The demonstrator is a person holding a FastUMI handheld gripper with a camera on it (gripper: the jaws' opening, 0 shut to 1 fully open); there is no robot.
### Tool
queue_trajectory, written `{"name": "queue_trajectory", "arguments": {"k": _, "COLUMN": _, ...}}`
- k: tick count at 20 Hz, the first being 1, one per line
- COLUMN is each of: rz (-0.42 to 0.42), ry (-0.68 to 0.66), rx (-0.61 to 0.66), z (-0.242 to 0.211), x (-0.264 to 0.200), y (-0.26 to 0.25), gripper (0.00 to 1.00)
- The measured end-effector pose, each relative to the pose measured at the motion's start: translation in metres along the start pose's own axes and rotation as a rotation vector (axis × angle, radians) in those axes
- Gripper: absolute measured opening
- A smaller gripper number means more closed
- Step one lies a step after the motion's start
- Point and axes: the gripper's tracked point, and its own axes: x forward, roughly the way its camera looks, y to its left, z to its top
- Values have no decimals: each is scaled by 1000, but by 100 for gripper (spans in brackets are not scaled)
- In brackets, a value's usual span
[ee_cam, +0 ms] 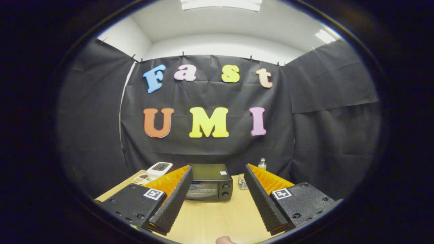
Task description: Open the toaster oven, put the food inside, and close the toaster oven door.
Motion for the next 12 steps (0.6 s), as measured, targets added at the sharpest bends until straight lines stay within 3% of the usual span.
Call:
{"name": "queue_trajectory", "arguments": {"k": 5, "rz": 63, "ry": 2, "rx": 0, "z": -9, "x": -11, "y": 31, "gripper": 100}}
{"name": "queue_trajectory", "arguments": {"k": 12, "rz": 71, "ry": 33, "rx": 32, "z": -21, "x": -7, "y": 33, "gripper": 100}}
